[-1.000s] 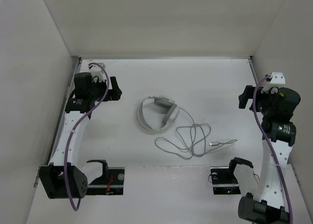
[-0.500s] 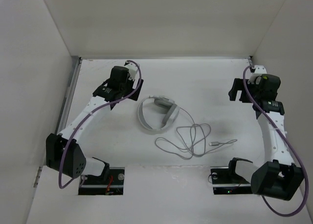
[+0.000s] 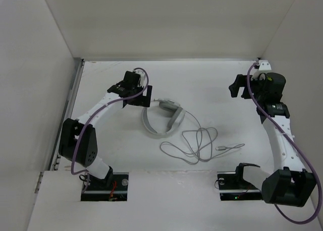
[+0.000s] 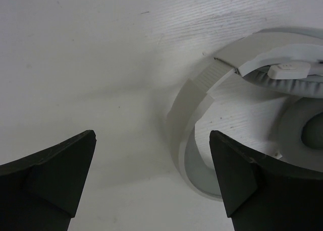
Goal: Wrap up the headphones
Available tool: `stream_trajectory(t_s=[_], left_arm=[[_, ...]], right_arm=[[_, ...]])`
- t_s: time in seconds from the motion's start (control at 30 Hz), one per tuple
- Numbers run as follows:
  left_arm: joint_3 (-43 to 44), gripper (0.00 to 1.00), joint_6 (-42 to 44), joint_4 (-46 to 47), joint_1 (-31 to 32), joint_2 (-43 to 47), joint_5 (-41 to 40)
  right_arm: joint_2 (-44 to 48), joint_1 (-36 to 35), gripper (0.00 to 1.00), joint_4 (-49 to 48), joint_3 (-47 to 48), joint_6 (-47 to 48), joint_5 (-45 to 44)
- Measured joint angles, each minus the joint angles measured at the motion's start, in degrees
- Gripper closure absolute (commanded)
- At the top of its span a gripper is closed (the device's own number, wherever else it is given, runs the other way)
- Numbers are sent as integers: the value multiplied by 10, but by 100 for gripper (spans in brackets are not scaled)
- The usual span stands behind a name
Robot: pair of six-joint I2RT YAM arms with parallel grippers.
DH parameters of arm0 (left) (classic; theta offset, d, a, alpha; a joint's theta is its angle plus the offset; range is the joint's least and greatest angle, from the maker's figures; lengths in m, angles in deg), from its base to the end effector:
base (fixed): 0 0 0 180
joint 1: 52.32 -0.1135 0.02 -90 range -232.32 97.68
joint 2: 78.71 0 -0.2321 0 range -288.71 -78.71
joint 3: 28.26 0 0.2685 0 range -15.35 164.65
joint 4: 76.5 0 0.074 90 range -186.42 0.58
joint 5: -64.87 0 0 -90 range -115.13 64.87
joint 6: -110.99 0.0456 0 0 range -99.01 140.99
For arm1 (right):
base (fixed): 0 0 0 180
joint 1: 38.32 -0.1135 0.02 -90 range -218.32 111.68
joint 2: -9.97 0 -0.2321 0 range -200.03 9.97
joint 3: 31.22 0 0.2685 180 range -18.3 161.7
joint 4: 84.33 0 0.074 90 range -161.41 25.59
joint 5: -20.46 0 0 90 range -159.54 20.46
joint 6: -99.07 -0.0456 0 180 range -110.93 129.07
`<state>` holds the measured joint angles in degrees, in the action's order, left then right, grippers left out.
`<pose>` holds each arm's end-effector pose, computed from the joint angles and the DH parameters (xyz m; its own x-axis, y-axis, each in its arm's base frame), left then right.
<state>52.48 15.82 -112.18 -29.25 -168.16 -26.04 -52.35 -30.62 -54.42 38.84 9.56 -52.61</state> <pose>0.3394 -0.1438 0.2213 -0.6753 0.1897 -0.7127 0.3218 0.9453 -0.0533 0.2864 -0.0253 0.3108 -0.3728 0.0421 -0.9270 -0.1423 0.9846 0.1020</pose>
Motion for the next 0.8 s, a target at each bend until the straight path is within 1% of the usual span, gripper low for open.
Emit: stream_trajectory(t_s=[0.17, 0.4, 0.53, 0.6, 0.7, 0.8], left_arm=[[-19, 6, -46, 10, 16, 7, 7], [-126, 11, -86, 10, 42, 66, 7], [-180, 17, -103, 16, 43, 92, 0], [-200, 23, -109, 28, 45, 96, -7], [-211, 29, -115, 48, 50, 96, -14], [-211, 31, -118, 62, 51, 95, -24]], right_arm=[[-16, -3, 0, -13, 0, -10, 5], [-27, -3, 0, -28, 0, -24, 7], [-30, -3, 0, -36, 0, -30, 9], [-31, -3, 0, -40, 0, -32, 10], [-31, -3, 0, -43, 0, -36, 11], [-31, -3, 0, -45, 0, -38, 13]])
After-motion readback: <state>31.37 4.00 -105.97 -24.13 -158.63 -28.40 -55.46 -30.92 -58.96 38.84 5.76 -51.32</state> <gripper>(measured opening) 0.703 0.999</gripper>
